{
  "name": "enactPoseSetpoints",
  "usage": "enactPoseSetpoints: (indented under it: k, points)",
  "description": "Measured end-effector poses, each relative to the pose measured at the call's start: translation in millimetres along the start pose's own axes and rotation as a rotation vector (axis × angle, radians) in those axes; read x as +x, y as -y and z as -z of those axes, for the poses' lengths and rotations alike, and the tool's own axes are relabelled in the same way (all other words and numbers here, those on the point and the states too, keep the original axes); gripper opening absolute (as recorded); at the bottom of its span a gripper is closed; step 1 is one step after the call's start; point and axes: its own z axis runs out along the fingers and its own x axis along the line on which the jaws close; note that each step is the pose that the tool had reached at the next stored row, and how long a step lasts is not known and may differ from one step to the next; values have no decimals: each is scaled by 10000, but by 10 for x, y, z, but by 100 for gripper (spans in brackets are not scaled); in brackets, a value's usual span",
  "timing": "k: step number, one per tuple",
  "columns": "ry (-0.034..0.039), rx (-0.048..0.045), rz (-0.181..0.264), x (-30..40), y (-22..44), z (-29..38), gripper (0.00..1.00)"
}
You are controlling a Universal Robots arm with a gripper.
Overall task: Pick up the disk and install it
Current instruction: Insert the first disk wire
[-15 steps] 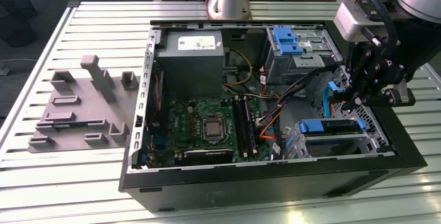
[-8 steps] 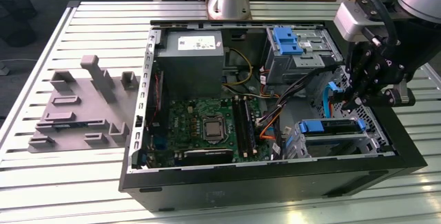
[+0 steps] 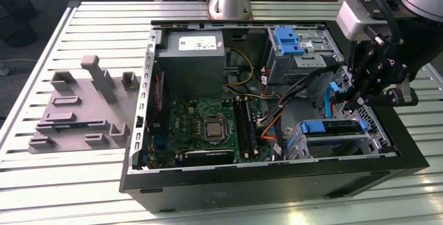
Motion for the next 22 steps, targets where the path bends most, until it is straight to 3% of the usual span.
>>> enactPoseSetpoints:
  k: [7, 14, 16, 22]
  points:
    - [0, 0, 0, 17, 1, 2, 24]
    - [2, 45, 3, 33, -1, -50, 24]
    - [2, 46, 3, 33, -1, -50, 16]
    - [5, 47, 3, 55, -1, -52, 16]
